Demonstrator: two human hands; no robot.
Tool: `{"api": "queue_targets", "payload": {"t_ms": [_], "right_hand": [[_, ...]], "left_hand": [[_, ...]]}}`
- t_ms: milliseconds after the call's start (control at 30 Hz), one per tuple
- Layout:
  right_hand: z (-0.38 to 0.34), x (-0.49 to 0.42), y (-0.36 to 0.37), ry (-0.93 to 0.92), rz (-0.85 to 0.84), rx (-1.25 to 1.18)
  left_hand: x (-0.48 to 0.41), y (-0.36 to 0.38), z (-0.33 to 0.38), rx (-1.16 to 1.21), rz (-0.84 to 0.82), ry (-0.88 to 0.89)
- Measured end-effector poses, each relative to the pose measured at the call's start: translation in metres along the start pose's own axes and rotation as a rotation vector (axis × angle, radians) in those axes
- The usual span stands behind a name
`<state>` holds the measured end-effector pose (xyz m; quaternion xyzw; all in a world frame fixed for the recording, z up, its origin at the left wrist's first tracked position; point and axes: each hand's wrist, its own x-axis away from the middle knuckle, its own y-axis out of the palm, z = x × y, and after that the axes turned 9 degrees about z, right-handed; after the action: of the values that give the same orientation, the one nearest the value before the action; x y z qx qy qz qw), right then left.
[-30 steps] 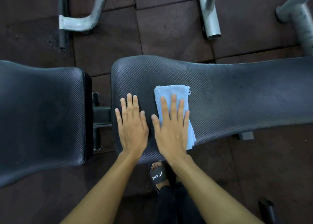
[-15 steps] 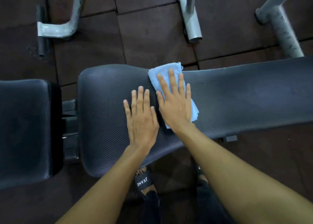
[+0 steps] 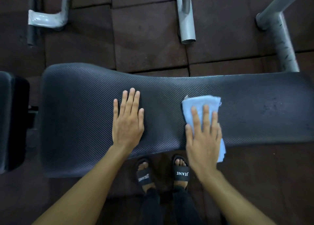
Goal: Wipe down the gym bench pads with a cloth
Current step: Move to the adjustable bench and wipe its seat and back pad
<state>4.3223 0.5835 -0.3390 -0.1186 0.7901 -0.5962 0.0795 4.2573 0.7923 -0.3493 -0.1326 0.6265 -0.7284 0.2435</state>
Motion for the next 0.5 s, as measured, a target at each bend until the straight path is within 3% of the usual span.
{"api": "queue_targets", "payload": {"t_ms": [133, 300, 367, 500], "right_hand": [[-0.054, 0.029, 0.020, -0.170, -0.038, -0.019], [-0.087, -0.053, 0.034, -0.313, -0.022, -0.077], [-0.080, -0.091, 0.032, -0.299, -0.016, -0.069], [-0.032, -0.129, 0.017, -0.078, -0.020, -0.032]], "left_hand": [[-0.001, 0.003, -0.003, 0.066, 0.055, -0.048], [0.000, 0.005, -0.004, 0.048, 0.034, -0.064], [0.000, 0.004, -0.004, 0.042, 0.027, -0.063], [-0.002, -0.003, 0.005, 0.043, 0.020, -0.079]]}}
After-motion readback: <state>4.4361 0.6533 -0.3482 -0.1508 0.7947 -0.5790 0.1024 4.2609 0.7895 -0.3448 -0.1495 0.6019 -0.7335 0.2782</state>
